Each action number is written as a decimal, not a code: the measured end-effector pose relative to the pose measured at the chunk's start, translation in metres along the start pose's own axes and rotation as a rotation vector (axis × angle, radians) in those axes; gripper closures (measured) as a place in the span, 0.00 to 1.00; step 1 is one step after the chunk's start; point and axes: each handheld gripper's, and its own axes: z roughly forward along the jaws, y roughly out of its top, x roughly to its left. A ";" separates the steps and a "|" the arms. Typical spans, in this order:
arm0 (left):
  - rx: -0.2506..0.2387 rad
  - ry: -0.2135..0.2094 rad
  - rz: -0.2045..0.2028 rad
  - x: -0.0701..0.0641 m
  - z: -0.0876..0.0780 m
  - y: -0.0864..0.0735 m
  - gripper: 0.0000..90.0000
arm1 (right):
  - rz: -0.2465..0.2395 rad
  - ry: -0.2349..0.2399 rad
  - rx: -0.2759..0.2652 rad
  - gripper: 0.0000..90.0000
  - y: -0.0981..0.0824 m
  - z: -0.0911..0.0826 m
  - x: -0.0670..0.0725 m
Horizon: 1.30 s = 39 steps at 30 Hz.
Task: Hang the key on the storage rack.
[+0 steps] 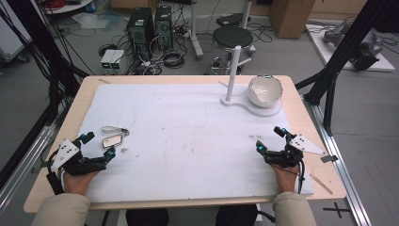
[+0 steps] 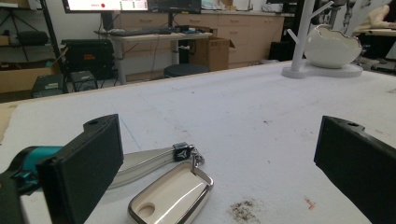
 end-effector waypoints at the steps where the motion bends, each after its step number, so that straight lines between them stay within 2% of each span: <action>1: 0.000 0.000 0.000 0.000 0.000 0.000 0.02 | -0.008 -0.001 0.003 0.01 0.000 0.000 0.000; 15: -0.004 -0.002 -0.018 0.002 0.000 0.000 0.02 | -0.005 -0.004 -0.003 0.01 0.000 0.000 0.000; 19: -0.010 -0.009 -0.027 0.003 -0.001 0.000 0.02 | -0.007 -0.004 -0.004 0.01 0.000 0.000 -0.001; 21: -0.015 -0.027 -0.035 0.006 -0.002 0.000 0.02 | 0.001 -0.002 0.001 0.01 0.000 -0.001 0.000; 23: 0.003 -0.029 -0.031 0.010 -0.003 0.002 0.02 | -0.003 0.000 -0.001 0.01 0.000 0.000 0.000; 25: 0.013 -0.036 -0.025 0.020 -0.006 0.010 0.02 | -0.001 0.002 0.001 0.01 0.000 0.000 0.000; 27: 0.018 -0.042 -0.022 0.024 -0.006 0.014 0.02 | 0.004 0.000 0.003 0.01 0.000 -0.001 0.000; 29: 0.035 -0.063 -0.010 0.035 -0.005 0.027 0.02 | -0.004 -0.003 -0.004 0.01 0.000 0.000 -0.001; 30: 0.035 -0.063 -0.010 0.035 -0.005 0.027 0.02 | -0.004 -0.003 -0.004 0.01 0.000 0.000 -0.001; 32: 0.053 -0.078 0.009 0.042 -0.003 0.036 0.02 | -0.002 -0.001 -0.004 0.01 0.000 0.000 -0.001; 33: 0.067 -0.085 0.028 0.045 -0.002 0.040 0.02 | -0.005 -0.001 -0.005 0.01 0.000 0.000 -0.001; 34: 0.103 -0.105 0.065 0.051 0.002 0.050 0.02 | -0.001 0.000 -0.004 0.01 0.000 0.000 -0.001; 35: 0.103 -0.105 0.065 0.051 0.002 0.050 0.02 | -0.001 0.000 -0.003 0.01 0.000 0.000 -0.001; 36: 0.130 -0.124 0.087 0.056 0.006 0.059 0.02 | 0.000 0.001 -0.003 0.01 0.000 0.000 -0.001; 37: 0.130 -0.124 0.087 0.056 0.006 0.059 0.02 | 0.003 0.001 -0.003 0.01 0.000 -0.001 -0.001; 39: 0.159 -0.143 0.107 0.062 0.012 0.070 0.02 | 0.000 0.001 -0.003 0.01 0.000 0.000 -0.001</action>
